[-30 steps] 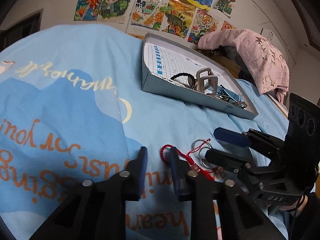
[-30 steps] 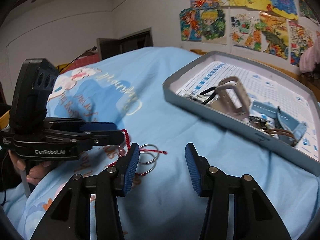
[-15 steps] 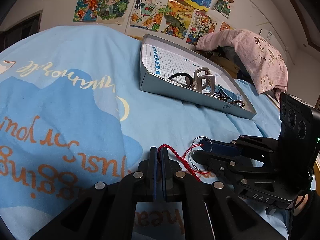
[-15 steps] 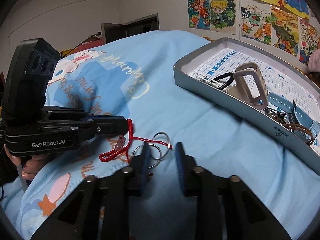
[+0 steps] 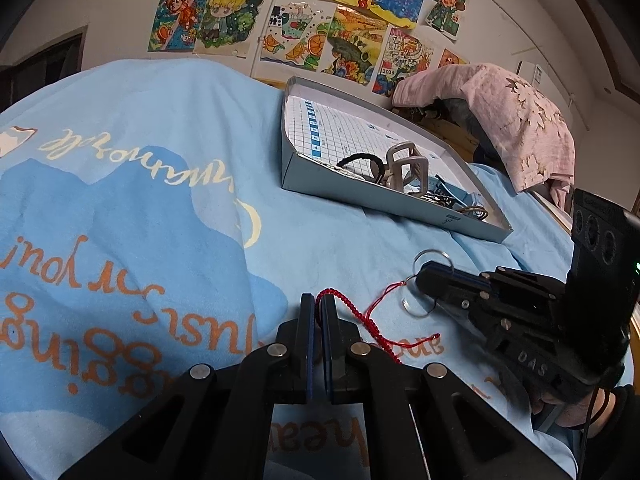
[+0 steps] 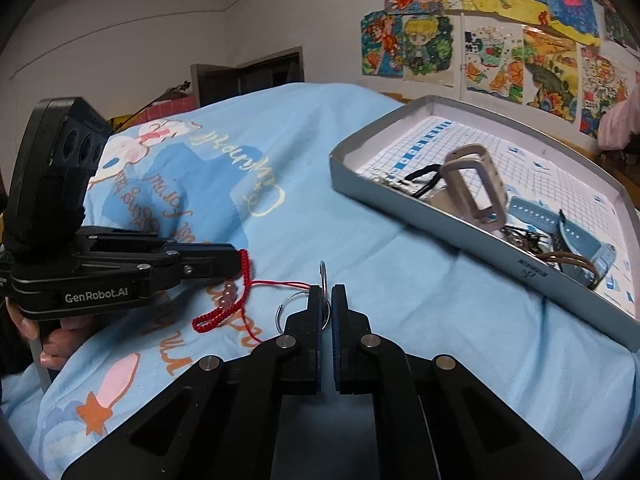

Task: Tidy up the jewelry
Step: 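Grasp the red bead string with left tool while right tool grasps a silver ring, then carry string with left tool while right tool carries ring into the tray, release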

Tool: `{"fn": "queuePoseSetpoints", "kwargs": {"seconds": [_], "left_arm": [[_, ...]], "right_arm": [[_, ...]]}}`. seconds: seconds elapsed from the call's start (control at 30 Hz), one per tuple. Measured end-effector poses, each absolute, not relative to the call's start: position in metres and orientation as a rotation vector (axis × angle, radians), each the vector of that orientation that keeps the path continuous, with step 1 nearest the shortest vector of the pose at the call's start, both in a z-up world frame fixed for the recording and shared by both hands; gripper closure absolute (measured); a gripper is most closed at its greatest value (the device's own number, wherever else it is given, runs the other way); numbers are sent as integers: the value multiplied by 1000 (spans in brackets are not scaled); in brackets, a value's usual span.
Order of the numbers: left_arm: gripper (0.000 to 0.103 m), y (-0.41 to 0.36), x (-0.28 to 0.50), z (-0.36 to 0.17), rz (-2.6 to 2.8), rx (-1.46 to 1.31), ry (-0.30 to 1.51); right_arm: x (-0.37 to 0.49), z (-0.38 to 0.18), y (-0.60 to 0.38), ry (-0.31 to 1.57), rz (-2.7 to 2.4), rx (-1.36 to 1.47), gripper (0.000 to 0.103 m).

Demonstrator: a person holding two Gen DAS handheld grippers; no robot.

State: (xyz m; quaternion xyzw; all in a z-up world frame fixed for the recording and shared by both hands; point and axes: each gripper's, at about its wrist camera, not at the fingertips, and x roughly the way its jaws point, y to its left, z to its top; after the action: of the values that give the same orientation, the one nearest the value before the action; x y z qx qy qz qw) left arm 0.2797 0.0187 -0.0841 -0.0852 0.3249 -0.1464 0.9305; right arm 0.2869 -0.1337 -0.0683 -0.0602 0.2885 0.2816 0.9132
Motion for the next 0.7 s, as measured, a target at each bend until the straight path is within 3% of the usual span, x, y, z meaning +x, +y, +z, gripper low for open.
{"fn": "queuePoseSetpoints", "kwargs": {"seconds": [0.3, 0.7], "left_arm": [[100, 25, 279, -70, -291, -215, 638], [100, -4, 329, 13, -258, -197, 501]], "right_arm": [[300, -69, -160, 591, 461, 0, 99], [309, -27, -193, 418, 403, 62, 99]]}}
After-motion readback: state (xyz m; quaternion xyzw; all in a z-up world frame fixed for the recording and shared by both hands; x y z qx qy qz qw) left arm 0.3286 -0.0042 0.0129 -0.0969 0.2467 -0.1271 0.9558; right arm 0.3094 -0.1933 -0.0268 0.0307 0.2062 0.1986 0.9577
